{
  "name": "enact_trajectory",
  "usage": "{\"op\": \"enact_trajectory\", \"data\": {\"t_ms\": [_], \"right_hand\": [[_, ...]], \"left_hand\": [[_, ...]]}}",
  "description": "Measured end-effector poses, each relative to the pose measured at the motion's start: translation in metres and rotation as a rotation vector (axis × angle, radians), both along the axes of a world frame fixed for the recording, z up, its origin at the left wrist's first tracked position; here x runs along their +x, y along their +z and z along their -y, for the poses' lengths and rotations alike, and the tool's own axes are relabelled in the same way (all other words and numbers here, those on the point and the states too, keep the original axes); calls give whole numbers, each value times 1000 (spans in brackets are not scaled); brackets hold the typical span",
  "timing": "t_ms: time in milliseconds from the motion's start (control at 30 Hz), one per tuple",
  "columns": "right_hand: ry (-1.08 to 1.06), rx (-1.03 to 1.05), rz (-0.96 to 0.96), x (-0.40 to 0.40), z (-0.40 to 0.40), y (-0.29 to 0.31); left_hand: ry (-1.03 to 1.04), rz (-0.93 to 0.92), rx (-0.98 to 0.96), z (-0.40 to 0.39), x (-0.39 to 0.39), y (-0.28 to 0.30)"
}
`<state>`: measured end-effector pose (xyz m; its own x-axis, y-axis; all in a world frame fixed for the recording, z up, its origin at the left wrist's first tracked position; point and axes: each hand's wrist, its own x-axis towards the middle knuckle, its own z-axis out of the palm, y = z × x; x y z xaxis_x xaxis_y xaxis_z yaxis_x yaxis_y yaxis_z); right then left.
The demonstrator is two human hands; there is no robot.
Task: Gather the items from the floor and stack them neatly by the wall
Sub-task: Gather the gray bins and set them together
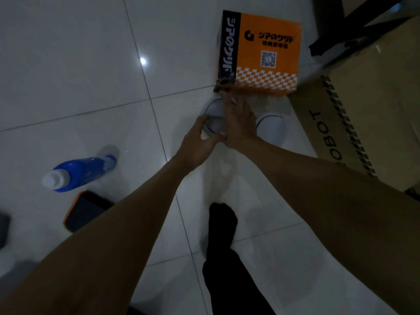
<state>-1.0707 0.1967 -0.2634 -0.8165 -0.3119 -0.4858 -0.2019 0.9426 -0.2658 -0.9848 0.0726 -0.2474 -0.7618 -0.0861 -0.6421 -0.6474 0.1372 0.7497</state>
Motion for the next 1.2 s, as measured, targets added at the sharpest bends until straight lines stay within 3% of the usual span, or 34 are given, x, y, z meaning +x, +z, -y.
{"op": "enact_trajectory", "data": {"t_ms": [133,300,567,767,933,1200], "right_hand": [[-101,-59,-77,24,7,12],[-69,-356,-124,99,39,45],[30,-661,-87,245,118,77],[116,-733,19,336,198,99],[330,-759,68,409,268,96],[490,-782,298,513,374,86]], "left_hand": [[-26,53,-10,15,24,19],[122,51,-14,48,87,40],[389,-178,-243,113,221,75],[564,-153,-284,174,326,97],[754,-125,-355,224,412,108],[1049,-127,-521,306,524,112]]}}
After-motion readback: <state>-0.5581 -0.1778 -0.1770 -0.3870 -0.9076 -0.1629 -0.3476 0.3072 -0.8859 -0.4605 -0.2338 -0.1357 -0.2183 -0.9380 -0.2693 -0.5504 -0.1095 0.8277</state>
